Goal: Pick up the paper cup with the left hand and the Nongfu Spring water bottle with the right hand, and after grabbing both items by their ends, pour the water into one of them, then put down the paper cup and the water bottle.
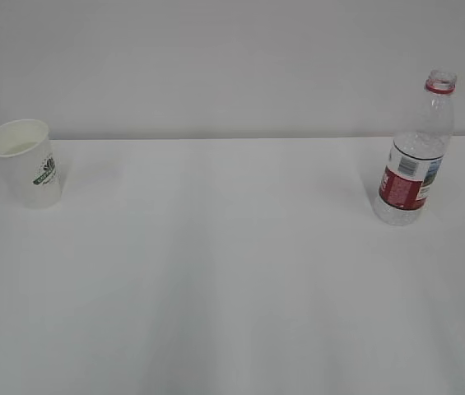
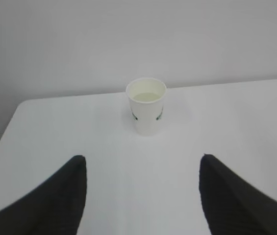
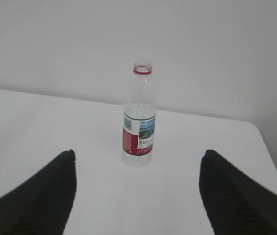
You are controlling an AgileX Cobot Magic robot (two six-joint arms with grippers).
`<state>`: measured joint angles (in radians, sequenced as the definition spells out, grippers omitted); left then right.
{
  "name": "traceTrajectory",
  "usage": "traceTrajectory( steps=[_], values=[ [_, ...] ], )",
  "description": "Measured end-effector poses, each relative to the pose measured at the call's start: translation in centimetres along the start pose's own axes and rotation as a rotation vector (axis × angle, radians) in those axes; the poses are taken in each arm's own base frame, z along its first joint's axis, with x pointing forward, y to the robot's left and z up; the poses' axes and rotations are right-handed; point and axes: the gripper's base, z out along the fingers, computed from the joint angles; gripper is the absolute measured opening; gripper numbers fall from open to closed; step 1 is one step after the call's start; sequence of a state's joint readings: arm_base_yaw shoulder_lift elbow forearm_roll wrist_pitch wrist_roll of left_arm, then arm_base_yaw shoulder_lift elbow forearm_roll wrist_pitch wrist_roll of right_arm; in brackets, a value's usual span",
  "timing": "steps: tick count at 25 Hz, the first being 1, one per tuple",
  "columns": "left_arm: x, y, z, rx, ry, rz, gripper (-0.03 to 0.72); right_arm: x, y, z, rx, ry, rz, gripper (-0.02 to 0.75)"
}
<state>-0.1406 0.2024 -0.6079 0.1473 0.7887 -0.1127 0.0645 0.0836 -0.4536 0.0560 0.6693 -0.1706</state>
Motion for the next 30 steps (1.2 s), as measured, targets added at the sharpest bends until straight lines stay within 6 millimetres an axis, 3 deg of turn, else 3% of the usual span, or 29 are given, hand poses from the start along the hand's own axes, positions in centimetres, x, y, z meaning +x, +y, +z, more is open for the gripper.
traceTrajectory(
  steps=[20, 26, 30],
  values=[
    [2.7, -0.2, -0.7, 0.027, 0.27, -0.02, 0.489, 1.8, 0.9, -2.3, -0.078, 0.128, 0.031, 0.589],
    [4.6, -0.3, 0.4, 0.026, 0.356, -0.012, 0.484, 1.8, 1.0, -3.1, -0.096, 0.192, 0.028, 0.59],
    [4.8, -0.3, 0.5, 0.025, 0.367, -0.011, 0.484, 2.2, 1.1, -3.4, -0.109, 0.254, 0.026, 0.59]
  ],
)
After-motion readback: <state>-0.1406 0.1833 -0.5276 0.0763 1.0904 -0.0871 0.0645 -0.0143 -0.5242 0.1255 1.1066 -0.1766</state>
